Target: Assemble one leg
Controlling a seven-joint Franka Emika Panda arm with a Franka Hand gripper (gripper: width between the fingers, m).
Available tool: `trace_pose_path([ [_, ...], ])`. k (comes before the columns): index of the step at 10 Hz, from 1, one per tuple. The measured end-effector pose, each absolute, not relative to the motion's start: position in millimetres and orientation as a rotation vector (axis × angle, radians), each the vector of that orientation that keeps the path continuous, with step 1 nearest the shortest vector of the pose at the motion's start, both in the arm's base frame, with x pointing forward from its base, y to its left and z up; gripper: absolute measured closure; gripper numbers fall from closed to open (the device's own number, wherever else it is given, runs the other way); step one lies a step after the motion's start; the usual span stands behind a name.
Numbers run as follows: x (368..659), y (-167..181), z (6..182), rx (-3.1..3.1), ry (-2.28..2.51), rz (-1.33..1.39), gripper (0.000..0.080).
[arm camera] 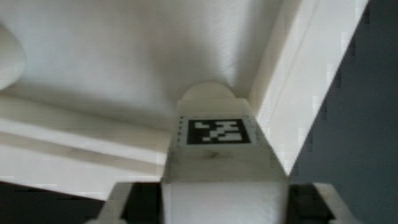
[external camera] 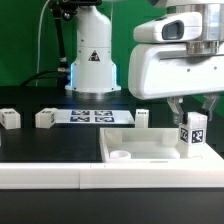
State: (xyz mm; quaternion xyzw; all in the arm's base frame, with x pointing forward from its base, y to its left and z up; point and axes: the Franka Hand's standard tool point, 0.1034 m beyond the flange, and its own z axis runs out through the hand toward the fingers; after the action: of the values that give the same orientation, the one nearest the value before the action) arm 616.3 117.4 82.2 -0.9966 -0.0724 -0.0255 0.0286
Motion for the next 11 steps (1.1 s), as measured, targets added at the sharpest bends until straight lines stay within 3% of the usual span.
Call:
trace_pose_path([
  [11,615.5,122.4,82.2,-2.515,1.699,0.031,0.0509],
])
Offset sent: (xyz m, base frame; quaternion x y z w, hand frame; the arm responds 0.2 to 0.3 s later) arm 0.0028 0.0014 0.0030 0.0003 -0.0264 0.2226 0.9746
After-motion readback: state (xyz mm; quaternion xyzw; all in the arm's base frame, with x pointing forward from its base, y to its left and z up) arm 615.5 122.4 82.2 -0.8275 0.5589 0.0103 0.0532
